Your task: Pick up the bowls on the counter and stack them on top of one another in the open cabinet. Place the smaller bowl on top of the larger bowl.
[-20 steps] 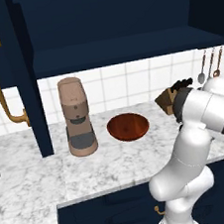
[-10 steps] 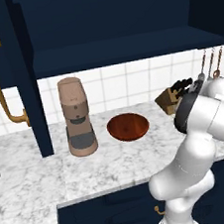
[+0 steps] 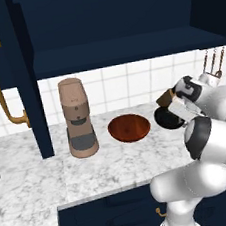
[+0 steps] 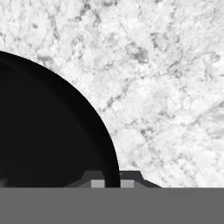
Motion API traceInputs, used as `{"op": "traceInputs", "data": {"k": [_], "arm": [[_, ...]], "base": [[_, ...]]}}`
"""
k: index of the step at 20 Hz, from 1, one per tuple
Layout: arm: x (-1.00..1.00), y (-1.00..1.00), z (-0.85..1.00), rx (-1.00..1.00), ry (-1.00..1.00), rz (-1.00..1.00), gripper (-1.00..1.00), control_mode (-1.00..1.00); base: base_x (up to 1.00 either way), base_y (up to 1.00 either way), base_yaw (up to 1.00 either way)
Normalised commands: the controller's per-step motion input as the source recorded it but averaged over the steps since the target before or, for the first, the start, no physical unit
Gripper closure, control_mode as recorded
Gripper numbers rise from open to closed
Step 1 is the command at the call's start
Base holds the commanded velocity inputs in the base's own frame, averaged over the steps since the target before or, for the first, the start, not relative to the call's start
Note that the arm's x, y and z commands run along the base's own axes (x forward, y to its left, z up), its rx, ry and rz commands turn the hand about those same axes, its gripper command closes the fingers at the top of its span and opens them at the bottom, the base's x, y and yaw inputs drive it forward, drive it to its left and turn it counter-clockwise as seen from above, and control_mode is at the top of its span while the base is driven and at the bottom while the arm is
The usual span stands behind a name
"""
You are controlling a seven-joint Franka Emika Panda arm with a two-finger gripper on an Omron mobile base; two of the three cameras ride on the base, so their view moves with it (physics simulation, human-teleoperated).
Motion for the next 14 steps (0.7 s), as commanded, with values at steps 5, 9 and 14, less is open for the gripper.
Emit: {"op": "traceInputs", "data": {"k": [5,9,14], "arm": [[0.19,0.89,0.22,0.06,-0.1,0.0,1.0,-1.0],[0.3,0.74,0.19,0.01,0.0,0.0,1.0,-1.0],[0.27,0.4,-0.02,0.0,0.04,0.0,1.0,-1.0]], "base": [[0.0,0.0,0.0],[0.0,0.0,0.0],[0.0,0.0,0.0]]}}
